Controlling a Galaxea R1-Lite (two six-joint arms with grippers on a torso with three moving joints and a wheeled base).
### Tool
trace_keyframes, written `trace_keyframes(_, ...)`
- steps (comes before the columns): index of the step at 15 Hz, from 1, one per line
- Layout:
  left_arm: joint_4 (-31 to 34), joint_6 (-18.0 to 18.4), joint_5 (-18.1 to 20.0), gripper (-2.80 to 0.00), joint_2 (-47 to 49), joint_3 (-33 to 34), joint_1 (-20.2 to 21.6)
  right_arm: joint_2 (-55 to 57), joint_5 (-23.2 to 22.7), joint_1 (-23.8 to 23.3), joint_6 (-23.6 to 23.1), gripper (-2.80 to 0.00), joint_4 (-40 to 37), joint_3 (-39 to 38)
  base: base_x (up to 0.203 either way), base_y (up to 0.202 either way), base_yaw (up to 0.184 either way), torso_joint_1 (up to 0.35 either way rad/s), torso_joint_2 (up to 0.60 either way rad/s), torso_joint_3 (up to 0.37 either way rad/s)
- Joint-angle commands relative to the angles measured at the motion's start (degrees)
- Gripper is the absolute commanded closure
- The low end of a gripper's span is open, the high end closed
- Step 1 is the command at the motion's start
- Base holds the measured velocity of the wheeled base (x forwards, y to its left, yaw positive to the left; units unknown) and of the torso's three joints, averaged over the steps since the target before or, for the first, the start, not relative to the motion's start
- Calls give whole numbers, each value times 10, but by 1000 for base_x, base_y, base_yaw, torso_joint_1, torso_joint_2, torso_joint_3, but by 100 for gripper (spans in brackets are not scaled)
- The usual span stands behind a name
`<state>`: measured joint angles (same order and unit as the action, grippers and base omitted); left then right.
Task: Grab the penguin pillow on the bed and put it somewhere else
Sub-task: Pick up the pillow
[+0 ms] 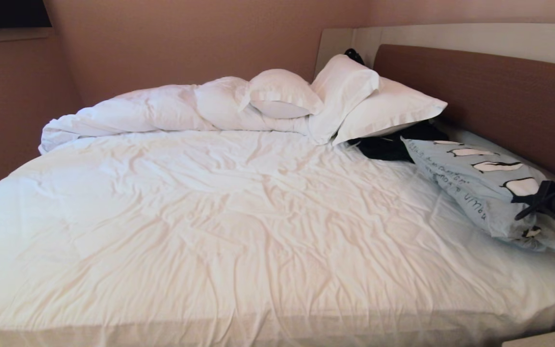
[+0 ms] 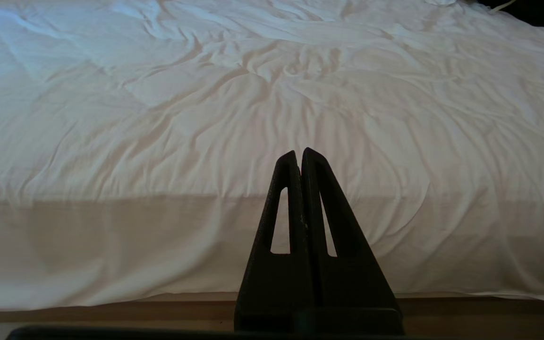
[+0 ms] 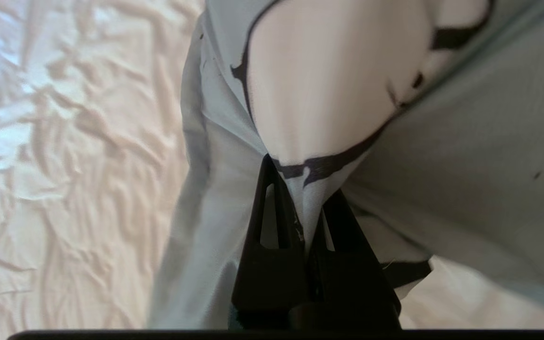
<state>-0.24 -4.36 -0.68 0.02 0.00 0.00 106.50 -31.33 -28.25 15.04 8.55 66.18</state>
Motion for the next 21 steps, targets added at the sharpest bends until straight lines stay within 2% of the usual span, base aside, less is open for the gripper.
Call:
trace_keyframes(1, 0, 0, 0, 0, 0, 2, 0, -63, -1, 0, 13, 0, 1, -6, 0, 0, 0, 0, 0, 0)
trace_keyframes(6, 0, 0, 0, 0, 0, 2, 0, -169, 2, 18, 15, 0, -12, -3, 0, 0, 0, 0, 0, 0)
trace_keyframes(10, 0, 0, 0, 0, 0, 2, 0, -257, 4, 41, 13, 0, -62, 16, 0, 0, 0, 0, 0, 0)
trace_keyframes(21, 0, 0, 0, 0, 0, 2, 0, -443, 3, 43, -1, 0, -158, 15, 0, 0, 0, 0, 0, 0)
